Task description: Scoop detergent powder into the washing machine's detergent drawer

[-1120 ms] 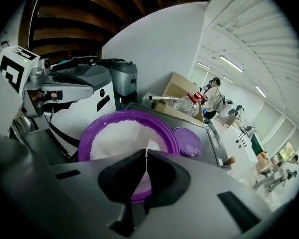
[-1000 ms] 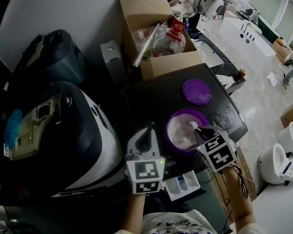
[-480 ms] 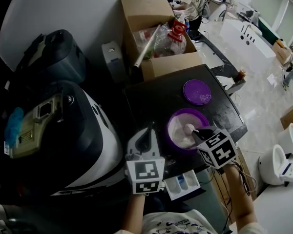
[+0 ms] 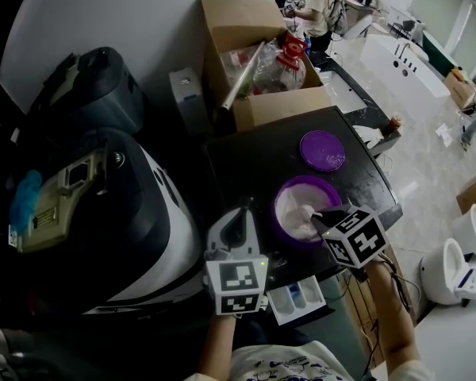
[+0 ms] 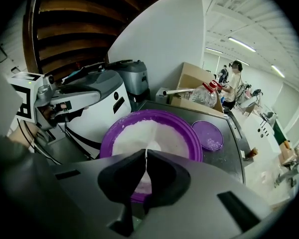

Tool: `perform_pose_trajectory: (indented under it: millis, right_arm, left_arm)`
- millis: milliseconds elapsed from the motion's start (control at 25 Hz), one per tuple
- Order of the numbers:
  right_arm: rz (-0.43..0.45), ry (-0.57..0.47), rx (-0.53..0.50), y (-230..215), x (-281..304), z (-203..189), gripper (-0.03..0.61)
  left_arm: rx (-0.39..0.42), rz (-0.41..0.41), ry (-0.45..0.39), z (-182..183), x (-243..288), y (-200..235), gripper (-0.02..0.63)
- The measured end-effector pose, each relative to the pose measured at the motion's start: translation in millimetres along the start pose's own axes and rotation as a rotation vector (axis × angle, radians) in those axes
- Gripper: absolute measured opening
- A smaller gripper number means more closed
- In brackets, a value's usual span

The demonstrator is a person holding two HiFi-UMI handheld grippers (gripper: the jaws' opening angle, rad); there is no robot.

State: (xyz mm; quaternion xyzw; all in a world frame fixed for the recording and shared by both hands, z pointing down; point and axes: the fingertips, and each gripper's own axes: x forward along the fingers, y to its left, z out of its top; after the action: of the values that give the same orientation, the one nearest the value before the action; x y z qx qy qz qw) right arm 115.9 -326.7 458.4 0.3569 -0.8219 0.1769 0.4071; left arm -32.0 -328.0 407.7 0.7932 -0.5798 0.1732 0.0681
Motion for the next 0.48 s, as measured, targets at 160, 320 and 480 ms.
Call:
perform_pose_trajectory:
  millis: [160,320,480]
  right_arm:
    - [0.022,-0.018,0.036,0.4,-1.2,0.9,0.02]
    - [0.058,-0.049,0.109,-0.9,-3.5,3.0,0.02]
    - [0.108,-0.084,0.201,-1.5,-7.5,4.0,0.02]
  left_arm:
    - [-0.001,0.004,-0.001,0.1,-1.4,0.7,0.002]
    - [-0.003,0.008,-0.005,2.5,-3.9,1.9,0.002]
    - [-0.004,0.015,-0.008,3.7,-7.0,2.6,0.002]
